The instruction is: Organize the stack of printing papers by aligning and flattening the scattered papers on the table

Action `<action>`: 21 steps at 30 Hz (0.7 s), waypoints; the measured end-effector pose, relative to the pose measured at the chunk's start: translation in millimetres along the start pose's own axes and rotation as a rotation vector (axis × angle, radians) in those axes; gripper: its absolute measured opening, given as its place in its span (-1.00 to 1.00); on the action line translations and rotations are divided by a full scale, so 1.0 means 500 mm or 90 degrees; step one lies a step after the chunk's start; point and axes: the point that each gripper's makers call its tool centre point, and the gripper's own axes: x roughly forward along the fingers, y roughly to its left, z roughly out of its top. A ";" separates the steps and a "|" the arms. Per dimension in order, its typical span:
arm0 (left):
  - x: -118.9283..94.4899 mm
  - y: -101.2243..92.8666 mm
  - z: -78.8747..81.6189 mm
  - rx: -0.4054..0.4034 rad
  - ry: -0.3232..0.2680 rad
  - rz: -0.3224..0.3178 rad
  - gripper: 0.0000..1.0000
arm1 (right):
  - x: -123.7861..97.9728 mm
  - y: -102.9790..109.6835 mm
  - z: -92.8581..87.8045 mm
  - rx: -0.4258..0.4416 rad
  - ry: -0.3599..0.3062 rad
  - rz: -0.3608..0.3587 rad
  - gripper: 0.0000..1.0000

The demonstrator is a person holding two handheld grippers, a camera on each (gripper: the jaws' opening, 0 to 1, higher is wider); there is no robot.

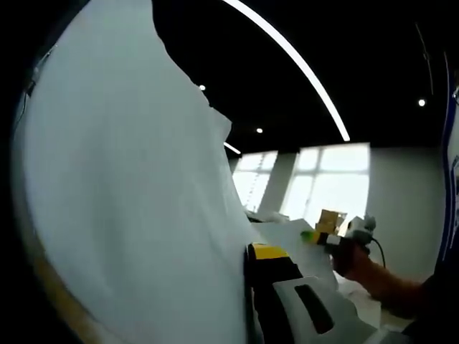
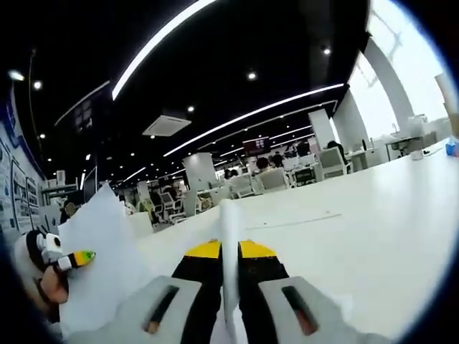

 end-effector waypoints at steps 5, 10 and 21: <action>0.000 -0.001 0.000 0.000 0.000 0.001 -0.85 | -0.001 0.003 0.005 0.005 -0.007 0.001 -0.95; 0.000 -0.002 -0.001 -0.001 0.001 0.001 -0.85 | -0.003 0.014 0.007 0.003 -0.009 0.003 -0.95; 0.000 -0.004 -0.002 0.000 0.002 0.003 -0.85 | -0.008 0.024 0.015 -0.004 -0.014 0.005 -0.95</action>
